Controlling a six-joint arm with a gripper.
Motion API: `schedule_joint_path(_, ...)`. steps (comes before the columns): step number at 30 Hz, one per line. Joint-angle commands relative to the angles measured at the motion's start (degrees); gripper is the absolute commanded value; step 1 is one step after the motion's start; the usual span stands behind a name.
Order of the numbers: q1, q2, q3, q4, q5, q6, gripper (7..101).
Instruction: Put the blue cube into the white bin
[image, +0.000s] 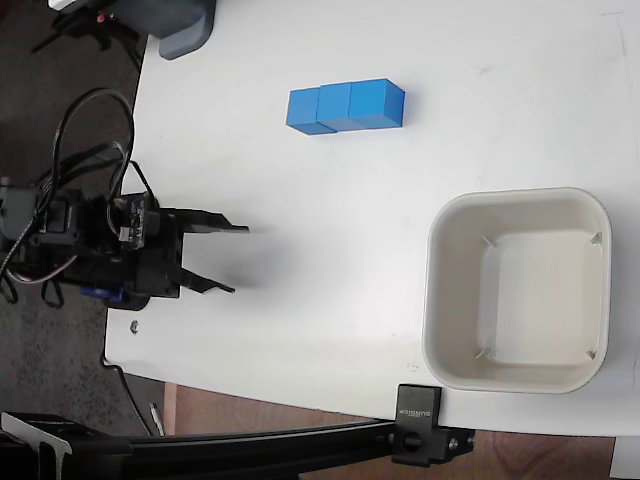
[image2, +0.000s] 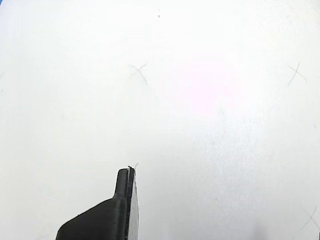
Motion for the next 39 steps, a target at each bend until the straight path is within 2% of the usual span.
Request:
schedule_joint_path(1,-0.35,1.23,-3.43,-1.32,0.44,-0.09,100.3)
schedule_joint_path(20,-0.35,1.23,-3.43,-1.32,0.62,-0.09,100.3)
schedule_joint_path(27,-2.55,1.23,-3.78,-1.23,4.22,1.23,100.3)
schedule_joint_path(32,-2.37,1.23,-8.96,1.58,4.66,0.97,100.3)
schedule_joint_path(39,-2.64,1.23,-13.97,2.37,2.02,1.32,100.3)
